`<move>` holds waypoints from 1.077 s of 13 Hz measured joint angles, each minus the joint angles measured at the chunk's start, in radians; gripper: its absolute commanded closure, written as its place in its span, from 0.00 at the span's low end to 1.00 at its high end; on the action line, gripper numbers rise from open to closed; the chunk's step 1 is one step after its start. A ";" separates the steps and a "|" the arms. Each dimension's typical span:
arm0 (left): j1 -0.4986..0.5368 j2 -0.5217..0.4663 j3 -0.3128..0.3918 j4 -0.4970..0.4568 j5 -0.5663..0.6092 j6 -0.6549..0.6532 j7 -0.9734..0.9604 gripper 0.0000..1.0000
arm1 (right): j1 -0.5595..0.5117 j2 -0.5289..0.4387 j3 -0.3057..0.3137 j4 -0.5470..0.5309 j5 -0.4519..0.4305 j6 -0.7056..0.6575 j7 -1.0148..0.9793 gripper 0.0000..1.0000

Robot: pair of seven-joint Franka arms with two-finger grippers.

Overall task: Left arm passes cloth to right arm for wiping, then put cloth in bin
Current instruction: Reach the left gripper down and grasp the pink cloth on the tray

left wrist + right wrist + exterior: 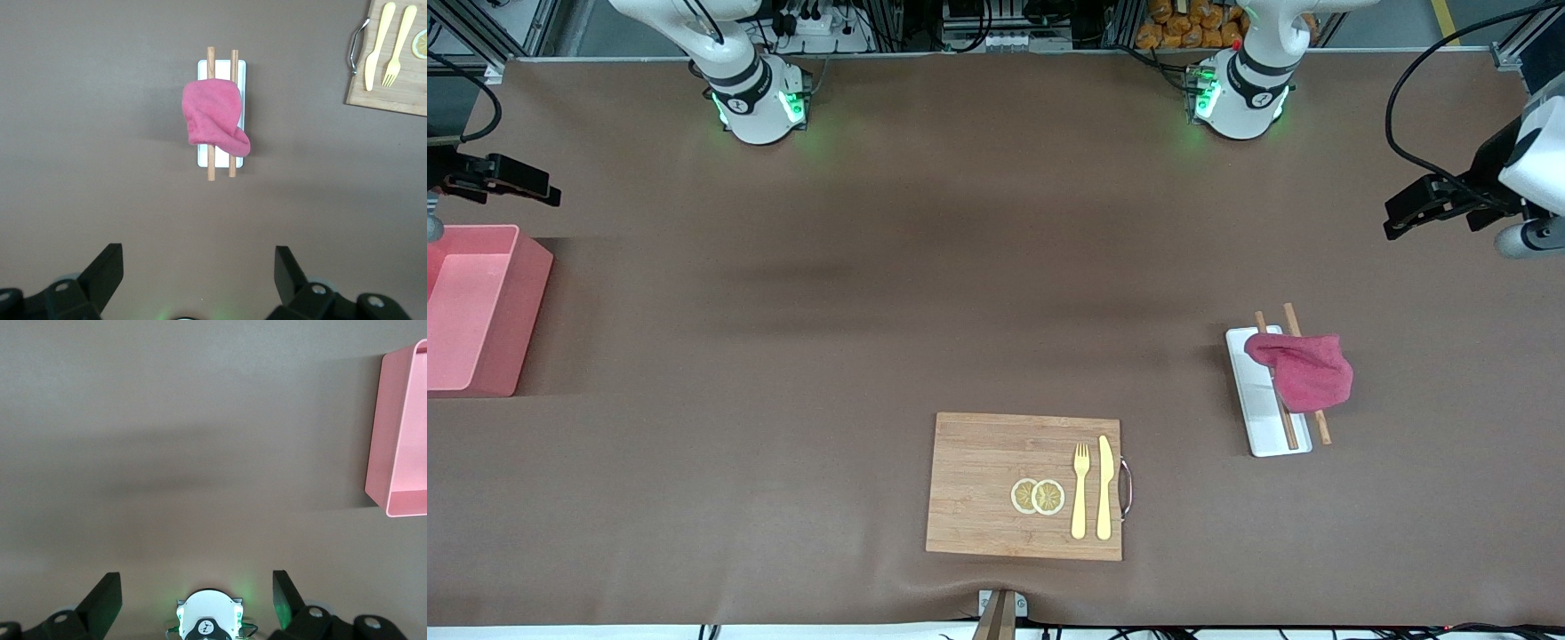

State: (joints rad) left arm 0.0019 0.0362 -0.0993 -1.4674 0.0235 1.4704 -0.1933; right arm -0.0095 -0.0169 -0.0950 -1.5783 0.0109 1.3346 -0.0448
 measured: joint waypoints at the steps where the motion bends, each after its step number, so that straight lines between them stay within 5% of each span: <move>1: 0.001 0.000 0.002 0.002 -0.001 -0.002 0.000 0.00 | 0.000 0.000 0.000 0.000 0.000 0.000 0.000 0.00; 8: 0.004 0.058 0.013 -0.008 -0.001 -0.002 0.002 0.00 | 0.000 0.000 0.000 -0.002 0.000 0.000 0.000 0.00; 14: 0.023 0.250 0.013 -0.105 -0.001 0.289 0.001 0.00 | 0.000 0.000 0.000 -0.003 0.000 0.000 0.000 0.00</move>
State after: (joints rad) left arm 0.0247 0.2864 -0.0859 -1.5720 0.0229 1.7592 -0.1922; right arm -0.0095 -0.0169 -0.0952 -1.5815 0.0109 1.3344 -0.0448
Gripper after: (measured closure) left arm 0.000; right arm 0.000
